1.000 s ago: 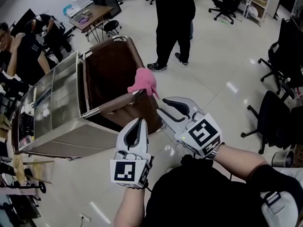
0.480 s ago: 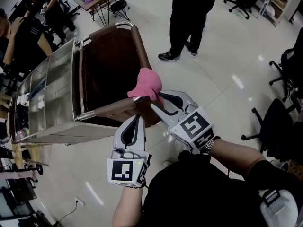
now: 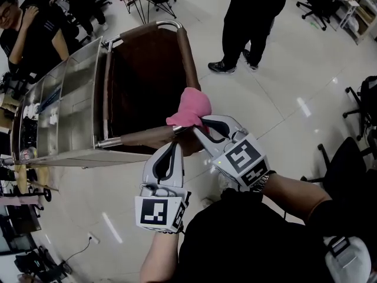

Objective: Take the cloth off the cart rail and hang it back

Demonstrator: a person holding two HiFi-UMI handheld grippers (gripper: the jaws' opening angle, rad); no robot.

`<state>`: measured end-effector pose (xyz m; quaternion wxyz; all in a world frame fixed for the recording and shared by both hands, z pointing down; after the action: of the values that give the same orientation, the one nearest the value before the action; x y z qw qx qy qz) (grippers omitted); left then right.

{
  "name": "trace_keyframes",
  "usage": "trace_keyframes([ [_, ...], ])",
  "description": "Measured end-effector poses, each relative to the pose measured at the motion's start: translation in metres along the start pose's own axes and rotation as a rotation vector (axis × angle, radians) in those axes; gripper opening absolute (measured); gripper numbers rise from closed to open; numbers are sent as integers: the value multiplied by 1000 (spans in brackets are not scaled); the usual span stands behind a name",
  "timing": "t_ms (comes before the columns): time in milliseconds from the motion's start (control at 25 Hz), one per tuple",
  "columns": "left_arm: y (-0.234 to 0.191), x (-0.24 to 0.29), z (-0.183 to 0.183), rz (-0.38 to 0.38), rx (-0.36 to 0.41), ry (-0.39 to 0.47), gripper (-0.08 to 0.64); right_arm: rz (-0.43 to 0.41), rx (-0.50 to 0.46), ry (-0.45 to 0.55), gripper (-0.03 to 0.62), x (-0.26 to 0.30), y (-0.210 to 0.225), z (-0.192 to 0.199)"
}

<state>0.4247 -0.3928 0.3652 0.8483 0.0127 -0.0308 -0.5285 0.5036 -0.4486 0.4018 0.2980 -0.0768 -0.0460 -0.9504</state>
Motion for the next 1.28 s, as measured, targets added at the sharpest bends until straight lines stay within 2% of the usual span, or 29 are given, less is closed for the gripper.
trace_keyframes([
  [120,-3,1,4,-7,-3,-2,2,-2,-18,24,28,0,0,-4],
  [400,-5,-12,0,-14,-9,18,2,2,-36,99,21,-16,-15,-33],
  [560,-1,-32,-13,-6,-8,42,2,23,-80,147,20,-34,-36,-55],
  [720,7,-76,-12,9,5,76,2,57,-78,158,20,-57,-80,-55],
  [840,19,-114,-3,17,11,38,2,69,-66,166,20,-78,-118,-50],
  [880,21,-126,0,17,8,44,2,78,-35,150,20,-85,-132,-48],
  [960,23,-153,6,20,8,62,2,92,1,128,20,-94,-161,-41],
  [1120,26,-199,8,27,12,157,2,112,-43,151,20,-108,-209,-36],
  [1200,34,-218,15,36,15,111,2,124,-88,174,20,-118,-225,-32],
  [1240,37,-228,20,40,17,74,2,128,-82,172,20,-123,-235,-29],
  [1280,40,-239,21,41,18,74,2,130,-66,166,20,-128,-246,-25],
])
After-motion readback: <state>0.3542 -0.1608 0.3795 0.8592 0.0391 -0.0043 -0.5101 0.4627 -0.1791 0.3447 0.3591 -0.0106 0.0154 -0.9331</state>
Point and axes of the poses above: the fingertips, and each gripper's own axes: x forward along the fingers, y to its right, z out of its underside, the point moved 4 cm from there along -x, backward along the fingers
